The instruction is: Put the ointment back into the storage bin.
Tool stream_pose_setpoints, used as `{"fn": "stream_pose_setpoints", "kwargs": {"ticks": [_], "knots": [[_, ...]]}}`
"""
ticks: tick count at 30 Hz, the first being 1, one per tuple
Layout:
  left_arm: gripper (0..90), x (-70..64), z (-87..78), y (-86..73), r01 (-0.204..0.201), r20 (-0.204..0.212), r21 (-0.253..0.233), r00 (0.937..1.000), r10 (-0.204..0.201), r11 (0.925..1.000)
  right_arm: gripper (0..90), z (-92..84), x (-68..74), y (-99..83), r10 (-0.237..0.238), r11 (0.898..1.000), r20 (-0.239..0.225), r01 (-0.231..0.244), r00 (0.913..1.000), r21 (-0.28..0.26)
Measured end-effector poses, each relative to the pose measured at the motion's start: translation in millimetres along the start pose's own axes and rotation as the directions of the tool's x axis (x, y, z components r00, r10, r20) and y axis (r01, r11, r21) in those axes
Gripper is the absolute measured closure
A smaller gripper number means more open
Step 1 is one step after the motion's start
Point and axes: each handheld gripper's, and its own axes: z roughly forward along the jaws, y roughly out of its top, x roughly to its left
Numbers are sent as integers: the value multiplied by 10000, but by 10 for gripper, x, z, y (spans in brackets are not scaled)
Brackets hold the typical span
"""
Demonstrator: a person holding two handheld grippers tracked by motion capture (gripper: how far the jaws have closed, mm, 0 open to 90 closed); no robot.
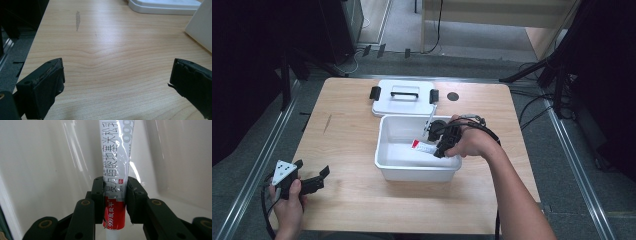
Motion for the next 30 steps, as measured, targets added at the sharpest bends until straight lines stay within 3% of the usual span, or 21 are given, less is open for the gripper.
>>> {"fn": "stream_pose_setpoints", "kwargs": {"ticks": [15,19,30], "knots": [[1,2,0,-1,39,13,-27,10000,-39,10000,719,169,22,93,-5,9966,30,2,10000,826],[0,2,0,-1,38,15,-27,10000,-38,10000,718,208,8,108,402,9934,27,-403,9992,1074],[0,4,0,0,5,14,-18,10000,-5,10000,721,307,5,151,874,9833,-160,-836,9960,1617]]}}
